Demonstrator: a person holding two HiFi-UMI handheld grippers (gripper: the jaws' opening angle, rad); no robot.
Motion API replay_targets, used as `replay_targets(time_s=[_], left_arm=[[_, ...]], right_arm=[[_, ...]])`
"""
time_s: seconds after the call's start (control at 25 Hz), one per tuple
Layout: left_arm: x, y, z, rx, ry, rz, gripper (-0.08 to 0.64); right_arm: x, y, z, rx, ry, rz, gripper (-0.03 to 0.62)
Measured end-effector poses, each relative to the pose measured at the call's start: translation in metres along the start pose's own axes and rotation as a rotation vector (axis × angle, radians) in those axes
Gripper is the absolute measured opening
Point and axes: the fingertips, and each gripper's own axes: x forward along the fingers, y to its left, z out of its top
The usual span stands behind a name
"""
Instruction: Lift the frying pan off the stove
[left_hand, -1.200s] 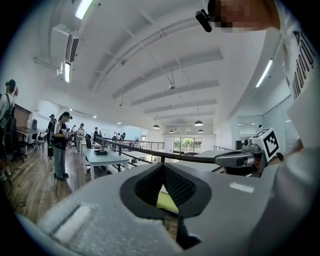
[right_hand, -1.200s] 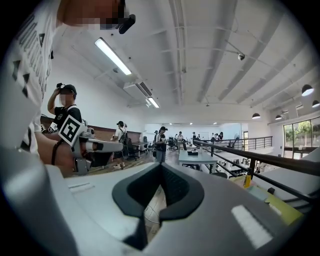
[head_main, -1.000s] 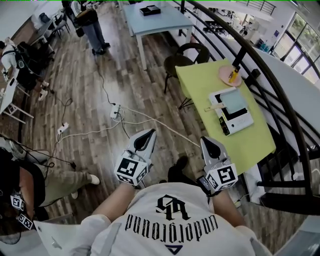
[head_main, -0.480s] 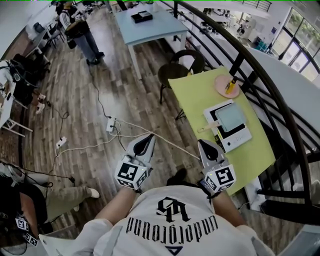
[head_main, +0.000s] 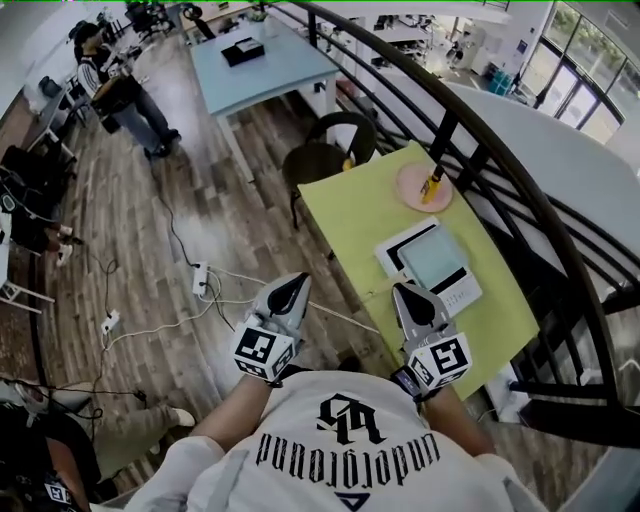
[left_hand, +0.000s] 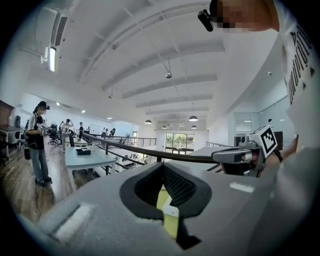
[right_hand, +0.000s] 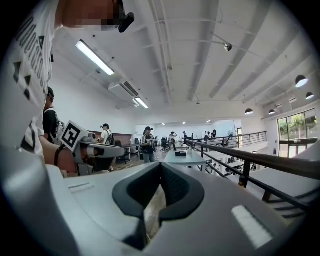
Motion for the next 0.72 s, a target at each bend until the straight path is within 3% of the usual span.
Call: replay_targets(time_s=[0.36, 0.72], left_arm=[[0.092, -0.012, 0.003, 0.013, 0.016, -0.17, 0.005], [0.174, -0.017, 0.006, 0.039, 0.041, -0.42, 0.005]], right_arm=[[-0.008, -0.065, -0.009, 0.032, 0.024, -0.154, 0.002], [-0.004, -0.105, -0.012, 0.069, 0.045, -0.373, 0.002]])
